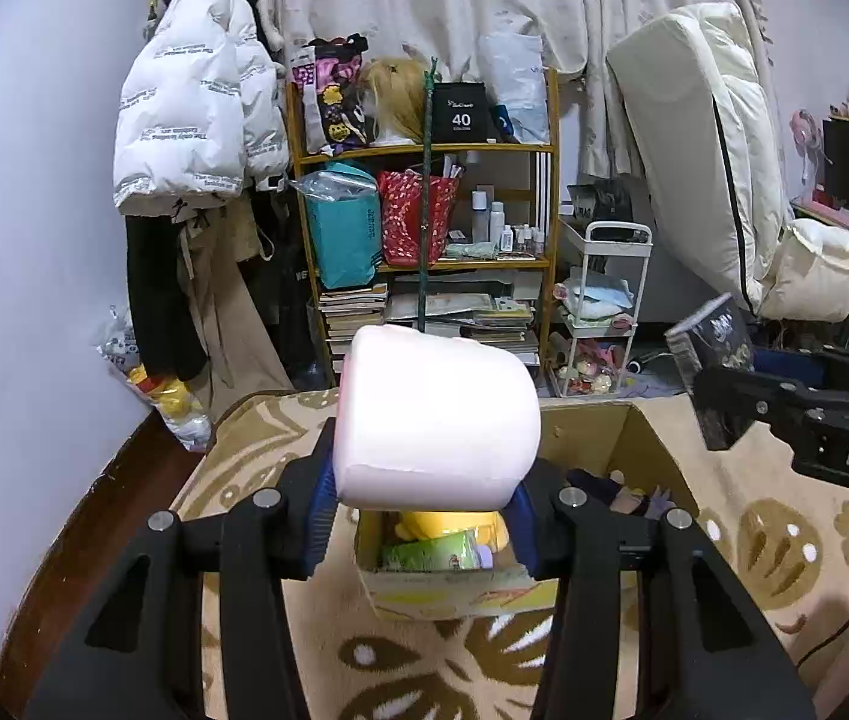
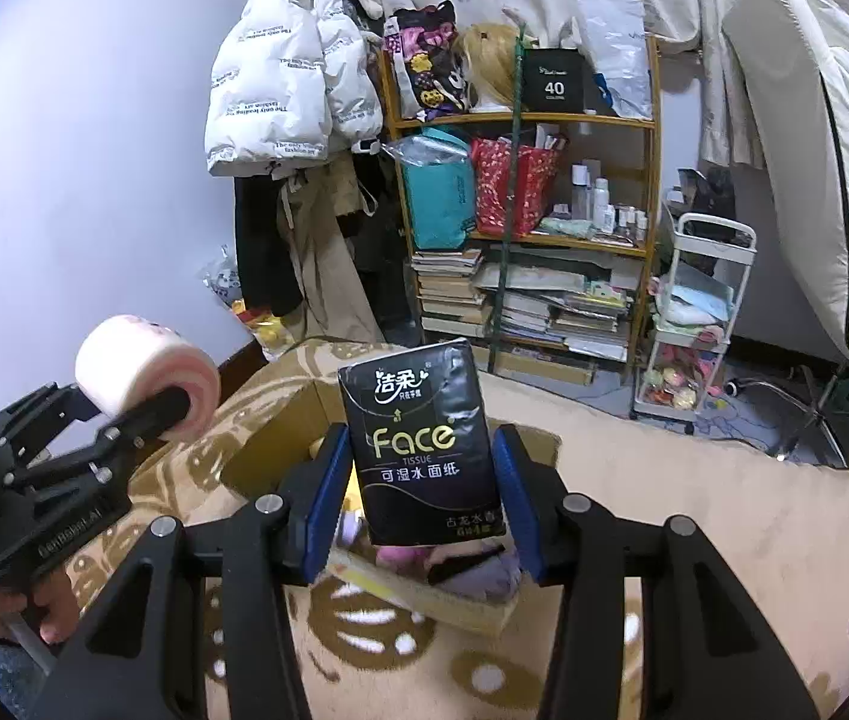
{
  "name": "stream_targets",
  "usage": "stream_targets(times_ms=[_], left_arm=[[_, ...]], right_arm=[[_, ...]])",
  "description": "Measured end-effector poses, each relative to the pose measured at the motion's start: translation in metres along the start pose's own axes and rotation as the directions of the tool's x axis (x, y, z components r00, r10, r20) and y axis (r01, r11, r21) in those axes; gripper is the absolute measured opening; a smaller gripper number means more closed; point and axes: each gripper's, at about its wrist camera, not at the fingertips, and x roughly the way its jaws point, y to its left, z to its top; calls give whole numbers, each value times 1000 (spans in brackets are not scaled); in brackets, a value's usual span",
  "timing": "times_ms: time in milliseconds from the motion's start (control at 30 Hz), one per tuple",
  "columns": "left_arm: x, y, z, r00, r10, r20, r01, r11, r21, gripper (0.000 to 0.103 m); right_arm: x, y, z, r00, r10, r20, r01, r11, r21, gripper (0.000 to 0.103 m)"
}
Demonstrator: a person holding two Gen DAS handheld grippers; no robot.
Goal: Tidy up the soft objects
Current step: 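Carry the black tissue pack over the box with the right gripper while the left gripper carries the roll cake, then release the black tissue pack into the box with the right gripper while the left gripper releases the roll cake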
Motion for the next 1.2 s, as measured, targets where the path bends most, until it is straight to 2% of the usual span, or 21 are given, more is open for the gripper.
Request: stream_targets(times_ms=[200,467,667,867,1000,1033,1100,1200], left_arm=[[32,1,-9,997,-28,-66,26,999,-33,46],[68,-2,-30,990,-53,-133,48,998,-42,47],[79,-1,-36,984,-87,-155,80,996,-51,49],[86,-3,-40,971,-150,-185,137,987,-82,50],[85,-11,-42,977,-115,-177,109,993,-42,56],[84,-12,-41,978,-110,-175,106,994,-36,61],[83,-13,-41,980,-100,-171,96,995,-31,68],[81,-12,-39,981,-93,-170,88,996,-33,73]], right_arm=[[22,0,-8,1000,5,28,-6,1000,24,51],[63,-10,-31,997,8,-74,-5,999,47,51],[81,-24,-43,992,14,-128,-4,997,77,51],[88,-33,-47,987,36,-157,-18,994,109,52],[91,-33,-50,986,38,-165,-19,993,118,53],[91,-33,-50,985,42,-170,-21,992,121,54],[90,-34,-51,985,47,-167,-25,991,129,65],[88,-33,-51,986,57,-157,-37,991,132,73]])
